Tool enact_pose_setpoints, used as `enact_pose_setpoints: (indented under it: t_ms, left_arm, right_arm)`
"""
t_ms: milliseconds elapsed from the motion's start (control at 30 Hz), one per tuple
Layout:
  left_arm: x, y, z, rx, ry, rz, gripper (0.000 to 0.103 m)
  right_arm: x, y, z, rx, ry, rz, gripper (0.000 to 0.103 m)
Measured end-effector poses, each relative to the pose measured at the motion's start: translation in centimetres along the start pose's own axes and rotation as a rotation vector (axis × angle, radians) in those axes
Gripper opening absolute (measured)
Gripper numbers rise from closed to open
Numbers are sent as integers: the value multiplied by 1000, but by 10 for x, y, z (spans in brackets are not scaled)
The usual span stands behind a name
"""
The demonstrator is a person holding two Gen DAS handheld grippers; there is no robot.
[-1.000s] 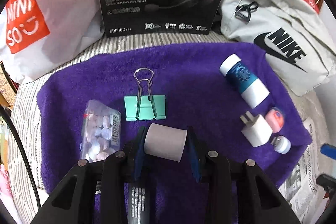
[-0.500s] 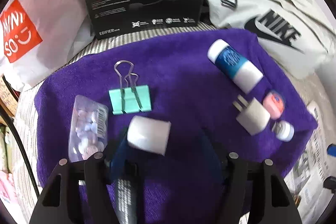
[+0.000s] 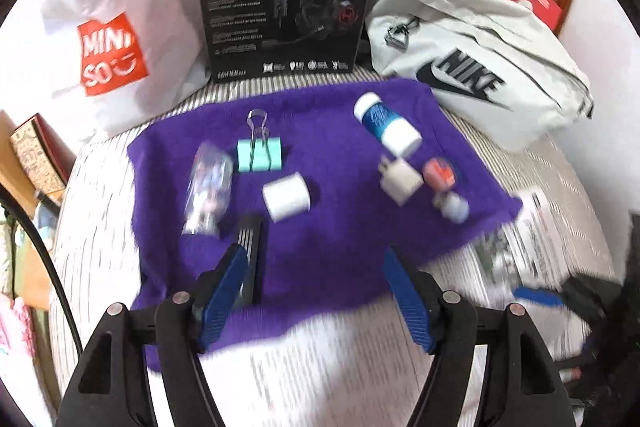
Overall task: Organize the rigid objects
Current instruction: 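Place the tape roll on the towel with the left gripper while the right places the charger, then grasp the pink marker with the left gripper while the right grasps the Grand Reserve tube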
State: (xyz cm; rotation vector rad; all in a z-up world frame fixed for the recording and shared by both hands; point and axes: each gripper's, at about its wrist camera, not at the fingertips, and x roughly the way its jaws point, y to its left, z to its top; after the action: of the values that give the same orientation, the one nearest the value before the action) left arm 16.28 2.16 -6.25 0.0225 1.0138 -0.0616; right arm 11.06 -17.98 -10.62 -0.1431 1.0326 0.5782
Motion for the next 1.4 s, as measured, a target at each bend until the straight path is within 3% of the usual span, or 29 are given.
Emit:
enact_pose_setpoints:
  t_ms: [133, 200, 433, 533, 600, 800, 967, 1133, 1267, 1400]
  left_arm:
    - [-10, 1, -28, -11, 29, 10, 70]
    - [-14, 2, -40, -26, 40, 5, 70]
    - [-22, 3, -70, -94, 59, -55, 70]
    - [-20, 0, -80, -103, 74, -60, 70]
    - [-17, -3, -85, -106, 88, -61, 70]
    - [-3, -14, -81, -161, 93, -112, 70]
    - [17, -24, -60, -193, 90, -92, 70]
    - [41, -33, -51, -258, 108, -25, 70]
    - [56, -46, -52, -242, 118, 51, 70]
    - [58, -55, -55, -202, 73, 132, 72]
  right_arm:
    - [18, 14, -1, -134, 25, -35, 52]
    - [28, 16, -1, -195, 44, -53, 45]
    - [41, 17, 14, -307, 33, -3, 45]
    - [45, 15, 19, -297, 44, 27, 43]
    - [41, 13, 15, -275, 40, 19, 23]
    - [24, -3, -1, -137, 62, -59, 23]
    - [9, -27, -13, 45, 22, -143, 23]
    - [13, -31, -24, 95, -7, -154, 24]
    - [12, -30, -32, 123, -62, -165, 24]
    - [11, -26, -40, 122, -124, -193, 24]
